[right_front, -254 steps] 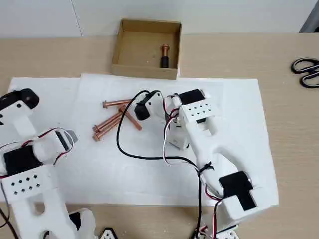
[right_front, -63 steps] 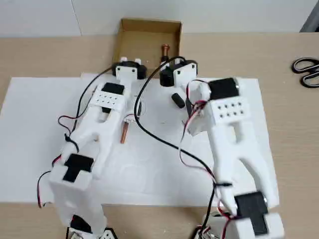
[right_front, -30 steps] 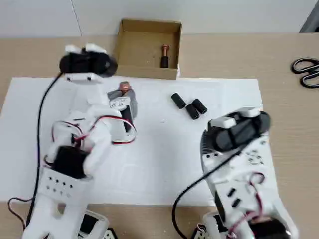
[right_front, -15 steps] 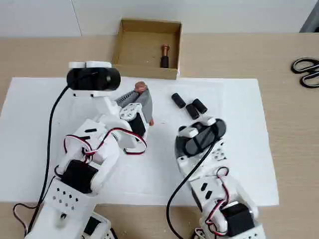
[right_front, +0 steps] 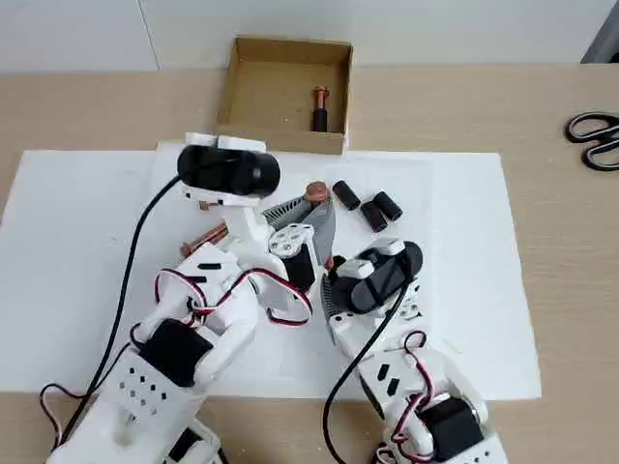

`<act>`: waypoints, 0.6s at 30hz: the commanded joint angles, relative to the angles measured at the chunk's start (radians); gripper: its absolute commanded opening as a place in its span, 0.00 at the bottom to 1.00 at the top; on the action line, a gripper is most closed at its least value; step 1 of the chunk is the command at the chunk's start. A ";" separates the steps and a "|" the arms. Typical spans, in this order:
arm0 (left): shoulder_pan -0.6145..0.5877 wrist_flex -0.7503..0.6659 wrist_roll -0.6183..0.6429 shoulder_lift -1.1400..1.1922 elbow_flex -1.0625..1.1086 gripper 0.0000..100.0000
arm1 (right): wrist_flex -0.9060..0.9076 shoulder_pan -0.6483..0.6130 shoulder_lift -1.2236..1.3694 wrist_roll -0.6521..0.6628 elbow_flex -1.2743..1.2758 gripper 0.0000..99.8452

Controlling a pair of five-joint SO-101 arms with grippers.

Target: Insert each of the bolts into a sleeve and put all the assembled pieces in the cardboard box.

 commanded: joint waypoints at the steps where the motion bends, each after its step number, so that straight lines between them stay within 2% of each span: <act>1: 0.005 -0.066 -0.020 -0.021 0.018 0.01 | -0.016 -0.007 -0.016 -0.011 -0.009 0.00; 4: 0.005 -0.106 -0.060 -0.021 0.051 0.01 | -0.018 -0.010 -0.016 -0.011 -0.009 0.00; 10: 0.005 -0.160 -0.063 -0.021 0.084 0.01 | -0.016 -0.012 -0.016 -0.012 -0.011 0.00; 18: 0.005 -0.160 -0.063 -0.021 0.085 0.01 | -0.015 -0.045 -0.016 -0.012 -0.011 0.00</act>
